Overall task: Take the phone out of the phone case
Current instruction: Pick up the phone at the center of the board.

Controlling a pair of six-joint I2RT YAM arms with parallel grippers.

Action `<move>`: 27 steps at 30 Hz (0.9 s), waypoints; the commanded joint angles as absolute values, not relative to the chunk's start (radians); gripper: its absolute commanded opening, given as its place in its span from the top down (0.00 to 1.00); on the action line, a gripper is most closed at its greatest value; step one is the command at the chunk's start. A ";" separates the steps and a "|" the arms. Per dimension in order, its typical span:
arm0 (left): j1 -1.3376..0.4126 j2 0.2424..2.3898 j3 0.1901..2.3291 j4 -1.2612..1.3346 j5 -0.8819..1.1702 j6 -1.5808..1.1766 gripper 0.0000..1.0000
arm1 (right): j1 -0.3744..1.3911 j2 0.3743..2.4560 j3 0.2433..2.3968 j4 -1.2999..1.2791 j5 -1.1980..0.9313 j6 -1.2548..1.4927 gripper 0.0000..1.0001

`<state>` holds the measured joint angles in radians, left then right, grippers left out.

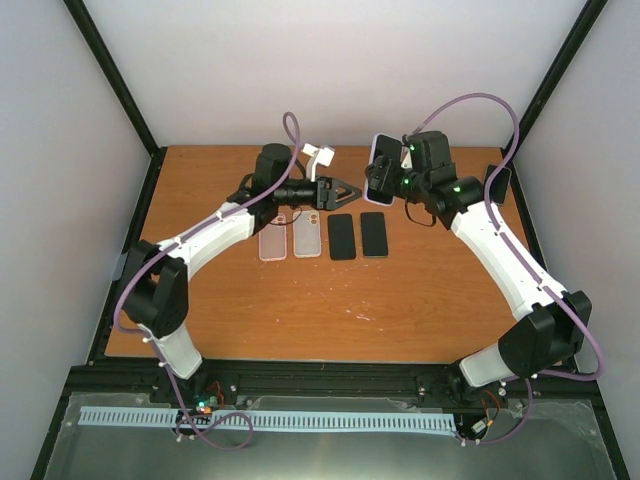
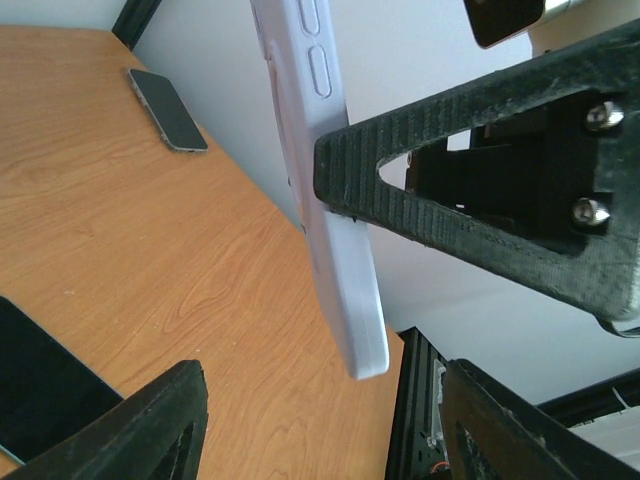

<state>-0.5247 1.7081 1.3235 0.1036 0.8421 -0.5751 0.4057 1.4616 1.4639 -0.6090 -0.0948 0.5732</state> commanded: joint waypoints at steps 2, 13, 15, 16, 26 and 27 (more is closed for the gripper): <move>-0.564 1.741 1.398 0.081 0.855 -0.553 0.35 | 0.428 1.453 1.486 -0.545 -0.075 0.594 0.26; -0.601 1.796 1.457 0.029 0.826 -0.540 0.50 | 0.445 1.429 1.457 -0.532 -0.067 0.601 0.26; -0.601 1.798 1.460 0.028 0.826 -0.544 0.55 | 0.445 1.423 1.448 -0.528 -0.071 0.602 0.26; -0.601 1.798 1.460 0.027 0.823 -0.545 0.58 | 0.445 1.422 1.444 -0.526 -0.071 0.603 0.26; -0.601 1.785 1.445 0.028 0.813 -0.542 0.91 | 0.446 1.409 1.420 -0.510 -0.073 0.592 0.25; -0.601 1.781 1.444 0.028 0.812 -0.540 0.94 | 0.446 1.406 1.417 -0.507 -0.074 0.589 0.24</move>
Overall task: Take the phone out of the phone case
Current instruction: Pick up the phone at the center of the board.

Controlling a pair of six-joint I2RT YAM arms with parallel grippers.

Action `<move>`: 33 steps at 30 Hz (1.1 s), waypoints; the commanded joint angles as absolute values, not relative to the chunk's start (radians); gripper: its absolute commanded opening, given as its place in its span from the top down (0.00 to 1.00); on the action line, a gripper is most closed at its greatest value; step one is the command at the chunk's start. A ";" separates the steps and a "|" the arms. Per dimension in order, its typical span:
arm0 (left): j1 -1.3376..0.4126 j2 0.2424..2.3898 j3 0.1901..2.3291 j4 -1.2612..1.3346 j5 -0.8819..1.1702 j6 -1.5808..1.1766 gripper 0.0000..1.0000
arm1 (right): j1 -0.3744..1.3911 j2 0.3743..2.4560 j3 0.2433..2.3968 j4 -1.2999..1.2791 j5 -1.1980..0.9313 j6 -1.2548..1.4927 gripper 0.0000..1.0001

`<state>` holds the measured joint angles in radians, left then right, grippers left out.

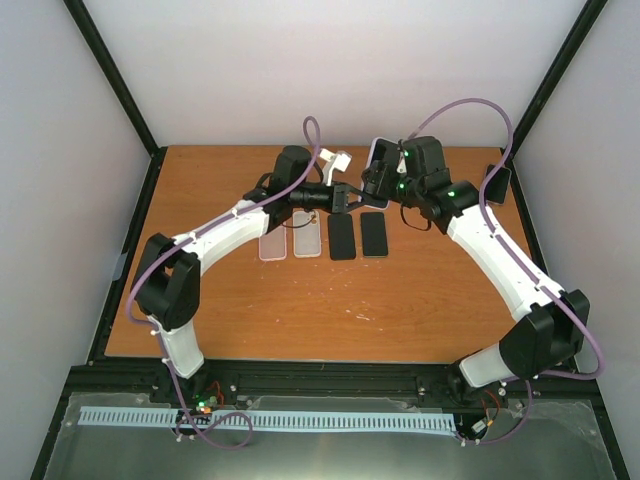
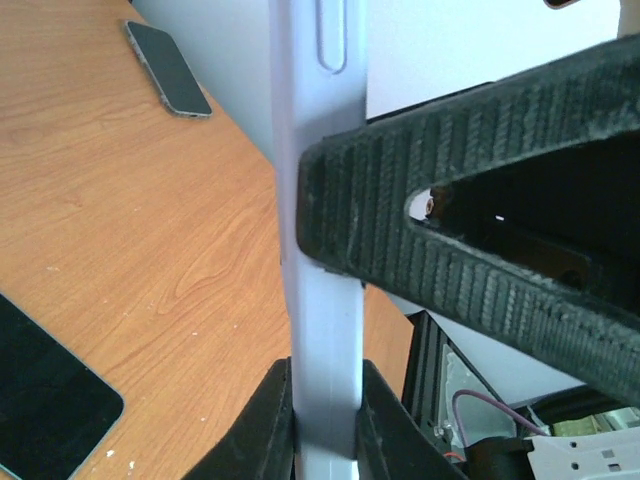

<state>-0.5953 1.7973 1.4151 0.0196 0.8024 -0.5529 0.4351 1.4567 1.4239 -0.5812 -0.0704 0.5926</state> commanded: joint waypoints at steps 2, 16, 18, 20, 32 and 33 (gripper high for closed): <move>-0.601 1.775 1.438 0.028 0.810 -0.536 0.99 | 0.446 1.401 1.412 -0.499 -0.078 0.574 0.19; -0.504 1.634 1.286 0.297 1.083 -0.661 0.99 | 0.296 1.319 1.340 -0.386 -0.570 0.384 0.00; -0.489 1.613 1.267 0.350 1.128 -0.691 0.99 | 0.253 1.307 1.321 -0.353 -0.668 0.387 0.00; -0.482 1.599 1.251 0.398 1.165 -0.723 0.99 | 0.224 1.297 1.304 -0.321 -0.746 0.393 0.00; -0.481 1.559 1.179 0.591 1.263 -0.856 0.99 | 0.193 1.270 1.231 -0.072 -1.012 0.572 0.18; -0.482 1.557 1.177 0.589 1.263 -0.856 0.99 | 0.193 1.270 1.228 -0.059 -1.016 0.587 0.21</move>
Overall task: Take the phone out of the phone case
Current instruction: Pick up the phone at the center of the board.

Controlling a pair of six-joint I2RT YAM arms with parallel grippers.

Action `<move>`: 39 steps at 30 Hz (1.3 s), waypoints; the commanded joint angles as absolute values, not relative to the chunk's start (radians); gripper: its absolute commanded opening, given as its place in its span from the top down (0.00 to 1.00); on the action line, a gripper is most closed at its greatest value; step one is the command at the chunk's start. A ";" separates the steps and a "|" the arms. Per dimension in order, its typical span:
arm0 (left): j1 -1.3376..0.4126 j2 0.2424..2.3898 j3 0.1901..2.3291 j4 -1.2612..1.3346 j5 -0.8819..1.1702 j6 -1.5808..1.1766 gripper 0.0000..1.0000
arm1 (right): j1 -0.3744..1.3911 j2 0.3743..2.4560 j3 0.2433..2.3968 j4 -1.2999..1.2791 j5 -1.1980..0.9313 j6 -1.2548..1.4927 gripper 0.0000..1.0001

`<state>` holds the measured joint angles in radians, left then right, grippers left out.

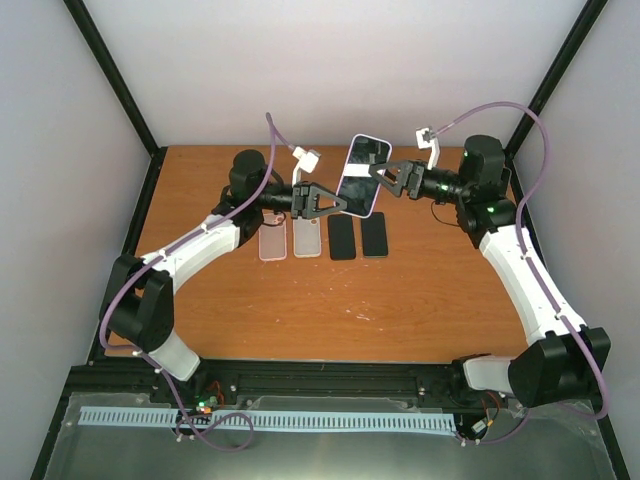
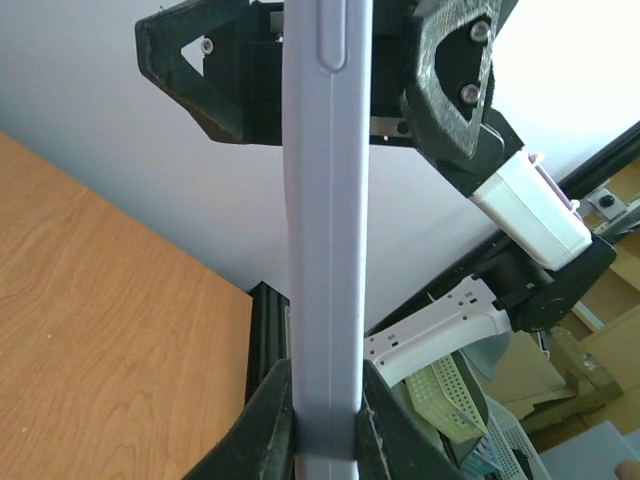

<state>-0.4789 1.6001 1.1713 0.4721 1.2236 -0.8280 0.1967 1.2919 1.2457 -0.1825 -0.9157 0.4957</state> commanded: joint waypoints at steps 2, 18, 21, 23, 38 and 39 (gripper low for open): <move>-0.484 1.556 1.174 0.586 1.261 -0.855 0.99 | 0.196 1.272 1.221 -0.030 -1.019 0.621 0.26; -0.500 1.575 1.209 0.466 1.223 -0.768 0.99 | 0.215 1.277 1.199 0.012 -0.993 0.700 0.69; -0.500 1.573 1.217 0.439 1.220 -0.748 0.99 | 0.214 1.275 1.197 0.019 -0.992 0.709 0.77; -0.500 1.571 1.221 0.424 1.220 -0.736 0.98 | 0.214 1.273 1.197 0.027 -0.997 0.716 0.82; -0.466 1.522 1.220 0.293 1.259 -0.616 0.67 | 0.198 1.257 1.172 0.167 -1.079 0.821 0.97; -0.466 1.520 1.218 0.289 1.260 -0.610 0.66 | 0.197 1.258 1.169 0.182 -1.086 0.833 0.97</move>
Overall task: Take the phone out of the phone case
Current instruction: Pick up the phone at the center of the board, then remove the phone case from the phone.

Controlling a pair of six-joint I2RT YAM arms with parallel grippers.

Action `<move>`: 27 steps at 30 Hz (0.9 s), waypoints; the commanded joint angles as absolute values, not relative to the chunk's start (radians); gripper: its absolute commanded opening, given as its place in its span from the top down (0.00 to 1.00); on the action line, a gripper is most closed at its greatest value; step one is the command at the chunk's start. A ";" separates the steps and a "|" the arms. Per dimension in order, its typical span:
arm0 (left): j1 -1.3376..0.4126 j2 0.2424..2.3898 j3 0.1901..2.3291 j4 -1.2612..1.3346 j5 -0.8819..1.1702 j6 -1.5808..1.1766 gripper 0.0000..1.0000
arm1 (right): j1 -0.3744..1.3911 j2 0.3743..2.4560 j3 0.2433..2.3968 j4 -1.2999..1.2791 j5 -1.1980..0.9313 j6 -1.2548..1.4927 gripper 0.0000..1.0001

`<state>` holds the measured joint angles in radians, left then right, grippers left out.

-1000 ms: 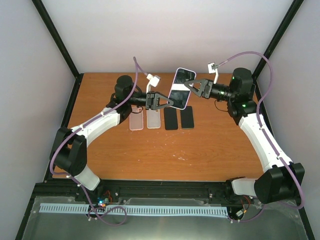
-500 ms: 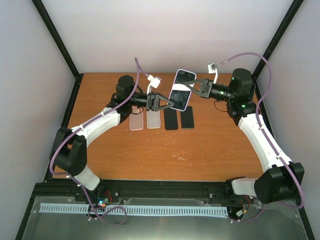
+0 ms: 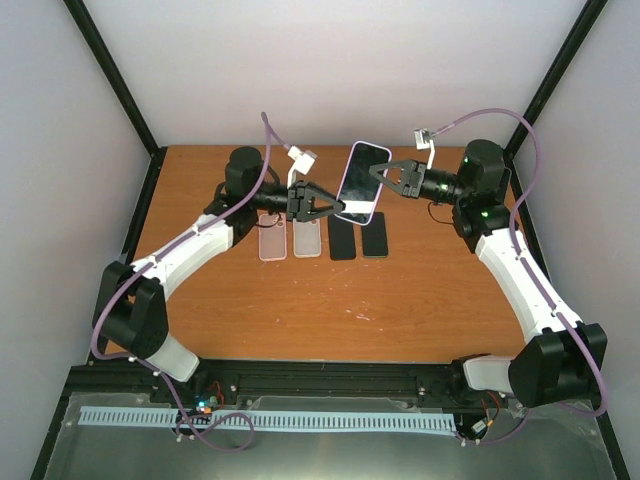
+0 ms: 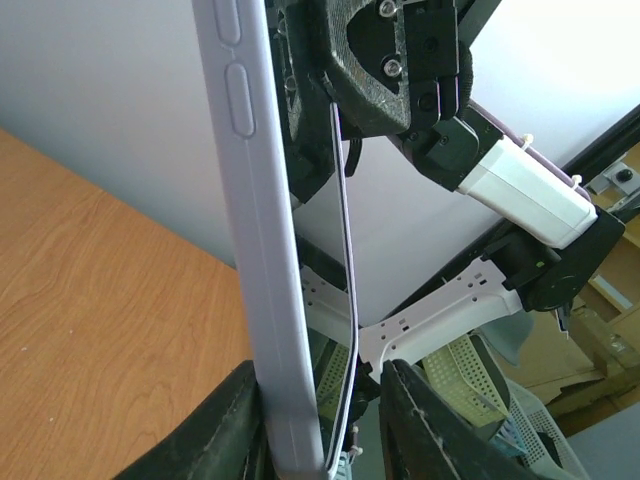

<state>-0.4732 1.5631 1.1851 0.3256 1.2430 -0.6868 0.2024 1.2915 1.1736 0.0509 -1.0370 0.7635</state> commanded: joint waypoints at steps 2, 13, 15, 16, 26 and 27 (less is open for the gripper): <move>-0.465 1.518 1.212 0.288 1.265 -0.608 0.66 | 0.196 1.258 1.163 0.205 -1.096 0.846 0.97; -0.453 1.512 1.188 0.305 1.279 -0.622 0.77 | 0.188 1.252 1.146 0.305 -1.136 0.927 0.97; -0.451 1.510 1.183 0.311 1.285 -0.627 0.78 | 0.189 1.253 1.143 0.317 -1.138 0.937 0.97; -0.450 1.510 1.181 0.314 1.286 -0.629 0.78 | 0.189 1.253 1.142 0.318 -1.139 0.937 0.97; -0.429 1.506 1.150 0.376 1.304 -0.680 0.79 | 0.184 1.251 1.140 0.340 -1.145 0.955 0.97; -0.429 1.506 1.147 0.377 1.304 -0.680 0.79 | 0.184 1.252 1.140 0.341 -1.144 0.958 0.97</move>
